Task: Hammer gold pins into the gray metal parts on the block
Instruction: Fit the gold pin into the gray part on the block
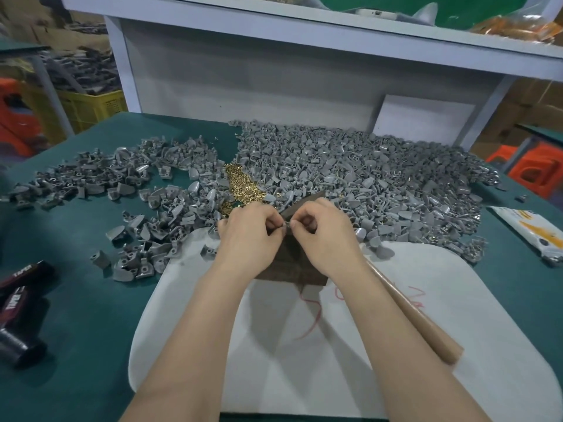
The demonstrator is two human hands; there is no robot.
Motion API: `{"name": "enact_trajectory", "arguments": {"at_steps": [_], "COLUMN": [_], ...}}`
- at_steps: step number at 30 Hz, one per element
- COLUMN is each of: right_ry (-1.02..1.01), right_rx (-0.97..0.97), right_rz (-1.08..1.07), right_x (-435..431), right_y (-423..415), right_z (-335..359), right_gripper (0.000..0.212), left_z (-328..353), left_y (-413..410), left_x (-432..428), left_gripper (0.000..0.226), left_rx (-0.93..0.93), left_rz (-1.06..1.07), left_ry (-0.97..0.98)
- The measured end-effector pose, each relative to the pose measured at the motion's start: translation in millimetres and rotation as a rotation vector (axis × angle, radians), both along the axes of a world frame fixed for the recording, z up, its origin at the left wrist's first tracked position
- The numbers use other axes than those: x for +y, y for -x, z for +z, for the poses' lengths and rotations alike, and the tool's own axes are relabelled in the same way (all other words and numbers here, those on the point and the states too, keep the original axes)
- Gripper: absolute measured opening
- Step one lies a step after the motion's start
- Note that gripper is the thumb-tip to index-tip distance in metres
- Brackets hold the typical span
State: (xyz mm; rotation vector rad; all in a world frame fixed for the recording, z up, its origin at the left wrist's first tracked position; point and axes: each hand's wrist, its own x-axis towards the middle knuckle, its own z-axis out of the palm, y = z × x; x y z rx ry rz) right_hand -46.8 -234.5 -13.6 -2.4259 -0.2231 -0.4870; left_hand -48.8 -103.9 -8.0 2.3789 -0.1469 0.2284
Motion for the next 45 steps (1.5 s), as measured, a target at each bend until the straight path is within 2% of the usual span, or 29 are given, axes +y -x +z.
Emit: {"name": "enact_trajectory", "arguments": {"at_steps": [5, 12, 18, 22, 24, 32, 40, 45], "right_ry": [0.200, 0.300, 0.196, -0.082, -0.158, -0.009, 0.002, -0.049], "right_rx": [0.037, 0.126, 0.121, 0.137, 0.115, 0.030, 0.043, 0.063], "right_rz": [0.013, 0.017, 0.009, 0.005, -0.001, -0.022, -0.052, -0.065], "right_x": [5, 8, 0, -10, -13, 0, 3, 4], "right_y": [1, -2, -3, 0, 1, -3, -3, -3], "right_z": [14, 27, 16, 11, 10, 0, 0, 0], "right_gripper": [0.007, 0.009, 0.010, 0.018, 0.018, 0.008, 0.004, 0.010], "left_z": [0, 1, 1, 0, 0, -2, -3, -3], "left_y": [-1, -1, 0, 1, 0, -1, -2, -3], "left_x": [1, 2, 2, 1, 1, 1, 1, 0], "left_gripper": [0.003, 0.004, 0.013, 0.014, 0.014, 0.011, 0.013, 0.013], "left_rx": [-0.002, 0.006, -0.016, -0.025, -0.031, -0.030, -0.027, -0.037], "left_rz": [-0.003, -0.025, -0.005, -0.005, -0.004, 0.001, 0.017, 0.022], "left_ry": [-0.018, -0.009, 0.001, 0.008, 0.008, -0.017, -0.036, -0.041]}}
